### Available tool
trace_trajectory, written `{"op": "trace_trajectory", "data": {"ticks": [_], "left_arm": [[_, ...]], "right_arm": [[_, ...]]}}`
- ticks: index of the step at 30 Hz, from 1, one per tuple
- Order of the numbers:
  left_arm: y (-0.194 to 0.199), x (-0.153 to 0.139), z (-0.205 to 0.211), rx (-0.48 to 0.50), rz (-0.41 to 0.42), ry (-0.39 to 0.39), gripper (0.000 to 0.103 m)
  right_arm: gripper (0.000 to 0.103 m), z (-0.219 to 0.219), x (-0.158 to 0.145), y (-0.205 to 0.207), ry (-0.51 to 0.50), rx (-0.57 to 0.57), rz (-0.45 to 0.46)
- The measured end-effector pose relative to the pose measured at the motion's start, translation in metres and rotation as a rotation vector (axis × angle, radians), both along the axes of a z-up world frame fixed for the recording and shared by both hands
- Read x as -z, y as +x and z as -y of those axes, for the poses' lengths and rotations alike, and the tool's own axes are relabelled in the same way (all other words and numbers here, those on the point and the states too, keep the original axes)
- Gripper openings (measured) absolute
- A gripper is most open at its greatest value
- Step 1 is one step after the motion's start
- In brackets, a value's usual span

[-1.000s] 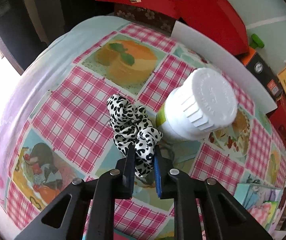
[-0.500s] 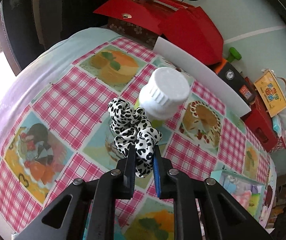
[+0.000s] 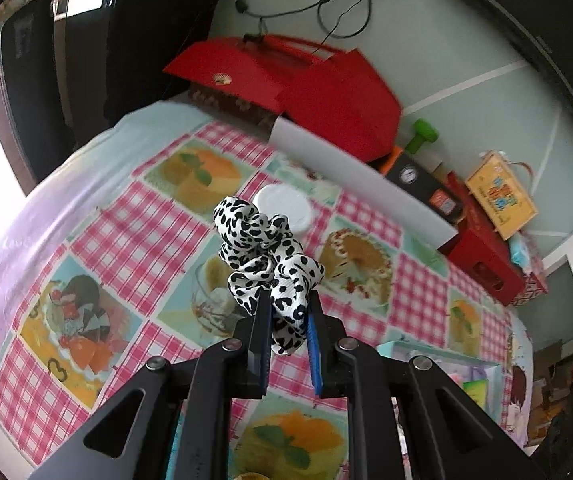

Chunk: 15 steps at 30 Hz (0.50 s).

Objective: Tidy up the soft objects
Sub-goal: 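Carry the scrunchie and floral cloth over the white tray with both grippers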

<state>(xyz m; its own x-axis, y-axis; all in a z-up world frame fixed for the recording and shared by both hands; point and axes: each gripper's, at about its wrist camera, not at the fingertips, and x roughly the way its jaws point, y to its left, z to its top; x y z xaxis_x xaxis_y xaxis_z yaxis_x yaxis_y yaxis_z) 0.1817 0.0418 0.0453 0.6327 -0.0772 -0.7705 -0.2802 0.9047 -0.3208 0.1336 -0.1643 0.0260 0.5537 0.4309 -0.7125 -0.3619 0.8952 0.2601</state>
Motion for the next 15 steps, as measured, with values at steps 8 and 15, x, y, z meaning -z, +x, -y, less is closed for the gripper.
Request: {"op": "trace_trajectory", "data": {"ticks": [8, 15], "left_arm": [[-0.013, -0.027, 0.025, 0.079, 0.085, 0.002, 0.016], [-0.018, -0.035, 0.056, 0.171, 0.111, 0.007, 0.016]], "right_arm": [[0.025, 0.024, -0.033, -0.014, 0.016, 0.059, 0.094], [0.025, 0.052, -0.048, -0.020, 0.006, 0.139, 0.130]]}}
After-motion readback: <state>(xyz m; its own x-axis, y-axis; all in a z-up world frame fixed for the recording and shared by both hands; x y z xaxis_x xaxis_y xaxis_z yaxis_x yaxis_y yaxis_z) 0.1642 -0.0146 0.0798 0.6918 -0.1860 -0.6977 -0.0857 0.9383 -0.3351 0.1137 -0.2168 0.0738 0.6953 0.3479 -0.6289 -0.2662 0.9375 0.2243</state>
